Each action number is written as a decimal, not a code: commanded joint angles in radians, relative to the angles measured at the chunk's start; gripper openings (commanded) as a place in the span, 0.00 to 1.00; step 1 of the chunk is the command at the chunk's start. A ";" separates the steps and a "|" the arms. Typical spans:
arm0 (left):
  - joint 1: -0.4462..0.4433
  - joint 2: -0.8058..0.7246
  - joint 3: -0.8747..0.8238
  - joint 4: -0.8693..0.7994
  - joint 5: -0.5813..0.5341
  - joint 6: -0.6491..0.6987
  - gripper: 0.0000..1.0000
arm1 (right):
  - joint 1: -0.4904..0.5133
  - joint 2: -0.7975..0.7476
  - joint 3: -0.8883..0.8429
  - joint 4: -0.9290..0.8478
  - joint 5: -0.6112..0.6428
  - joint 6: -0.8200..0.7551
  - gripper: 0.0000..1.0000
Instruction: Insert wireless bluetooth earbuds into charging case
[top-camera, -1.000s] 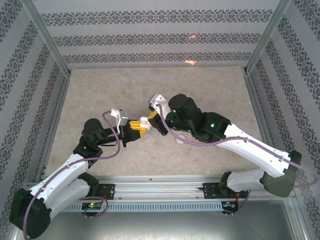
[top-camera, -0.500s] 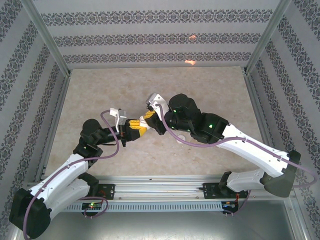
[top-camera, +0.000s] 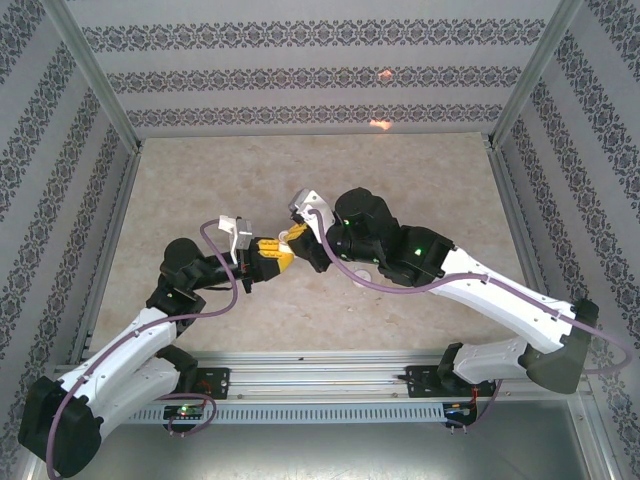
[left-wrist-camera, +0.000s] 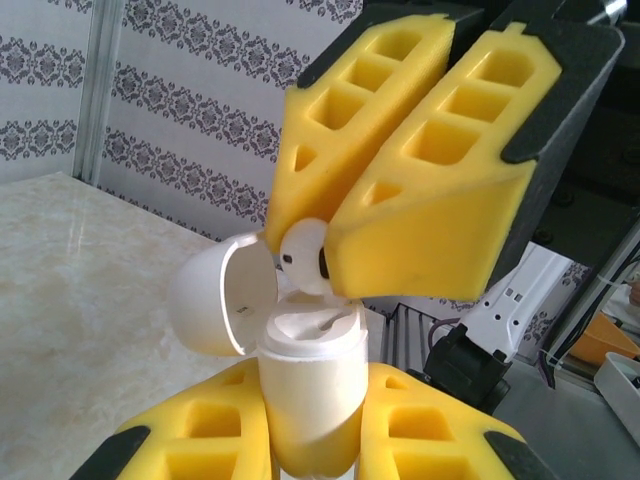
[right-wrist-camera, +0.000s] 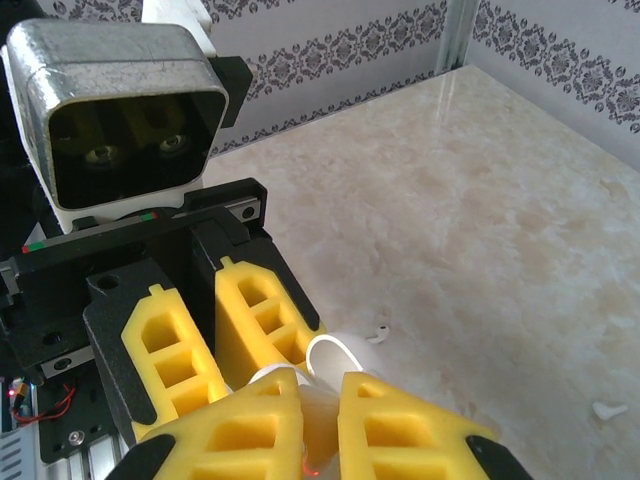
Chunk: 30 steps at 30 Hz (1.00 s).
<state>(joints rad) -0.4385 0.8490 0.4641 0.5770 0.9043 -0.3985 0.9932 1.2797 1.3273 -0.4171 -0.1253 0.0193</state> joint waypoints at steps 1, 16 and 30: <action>-0.006 -0.005 -0.006 0.069 0.022 -0.011 0.00 | 0.012 0.016 0.016 0.014 -0.038 0.007 0.11; -0.009 -0.060 -0.063 0.033 0.078 0.199 0.00 | 0.012 -0.020 0.073 -0.029 -0.034 0.025 0.10; -0.008 -0.045 -0.071 0.094 0.046 0.128 0.00 | 0.038 -0.003 0.010 -0.006 -0.047 -0.037 0.10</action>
<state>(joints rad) -0.4389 0.8036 0.4011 0.5980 0.9470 -0.2459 1.0191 1.2770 1.3670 -0.4496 -0.1806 0.0143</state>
